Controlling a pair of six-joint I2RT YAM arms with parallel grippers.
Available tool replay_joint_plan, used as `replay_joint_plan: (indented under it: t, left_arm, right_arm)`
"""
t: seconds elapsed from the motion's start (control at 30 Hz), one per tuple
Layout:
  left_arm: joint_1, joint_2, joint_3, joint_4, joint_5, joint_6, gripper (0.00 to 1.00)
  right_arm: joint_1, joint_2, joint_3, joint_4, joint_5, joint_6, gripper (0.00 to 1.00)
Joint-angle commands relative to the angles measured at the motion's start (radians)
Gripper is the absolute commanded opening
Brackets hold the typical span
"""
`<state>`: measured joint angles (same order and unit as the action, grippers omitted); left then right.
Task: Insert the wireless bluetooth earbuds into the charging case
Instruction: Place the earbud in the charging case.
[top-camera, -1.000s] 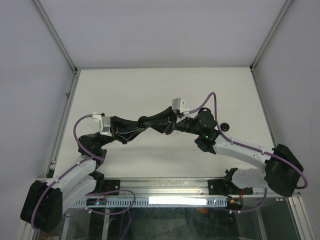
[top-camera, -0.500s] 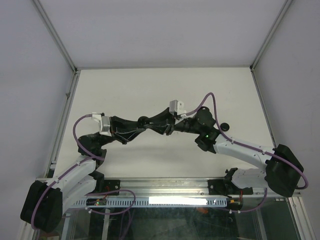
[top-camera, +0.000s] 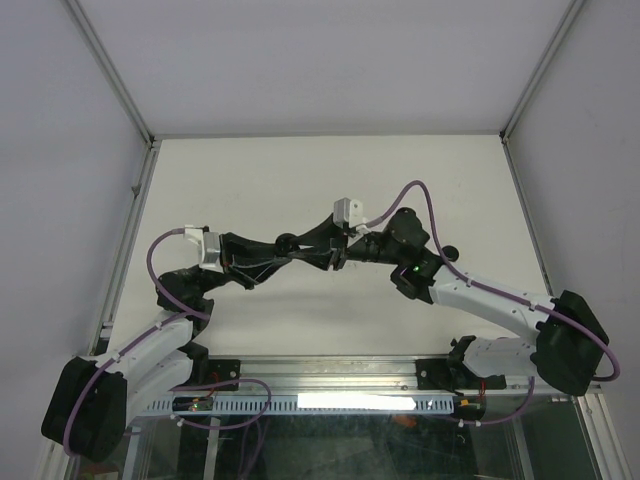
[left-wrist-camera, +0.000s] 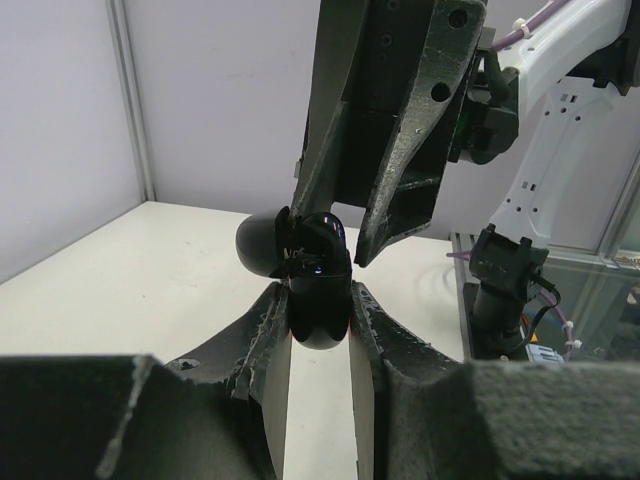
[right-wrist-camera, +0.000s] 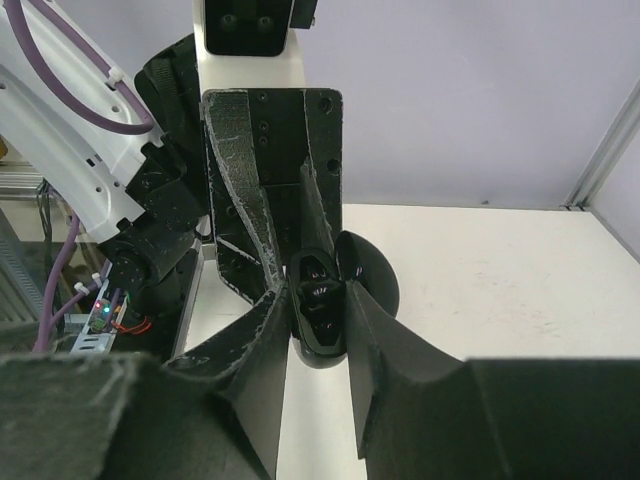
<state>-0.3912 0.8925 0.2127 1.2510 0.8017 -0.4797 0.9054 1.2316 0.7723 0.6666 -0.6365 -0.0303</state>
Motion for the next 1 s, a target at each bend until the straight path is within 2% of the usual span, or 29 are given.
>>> replay_joint_plan:
  t: [0.0, 0.07, 0.1, 0.63, 0.97]
  left_arm:
    - [-0.002, -0.004, 0.023, 0.045, -0.007, 0.027, 0.1]
    - [-0.001, -0.003, 0.028, 0.026, 0.002, 0.039, 0.1]
    - [-0.001, -0.002, 0.03, 0.024, 0.007, 0.039, 0.1]
    - [-0.002, 0.05, 0.069, 0.044, 0.16, -0.024, 0.1]
    - [-0.002, 0.065, 0.071, 0.085, 0.18, -0.053, 0.1]
  right_arm:
    - [0.013, -0.029, 0.063, -0.135, -0.049, -0.005, 0.31]
    - [0.014, -0.035, 0.072, -0.157, -0.064, 0.023, 0.39]
    - [0.013, -0.036, 0.074, -0.161, -0.072, 0.025, 0.4]
    - [0.013, -0.005, 0.137, -0.233, -0.238, -0.083, 0.34]
    - [0.014, 0.036, 0.212, -0.392, -0.26, -0.169, 0.35]
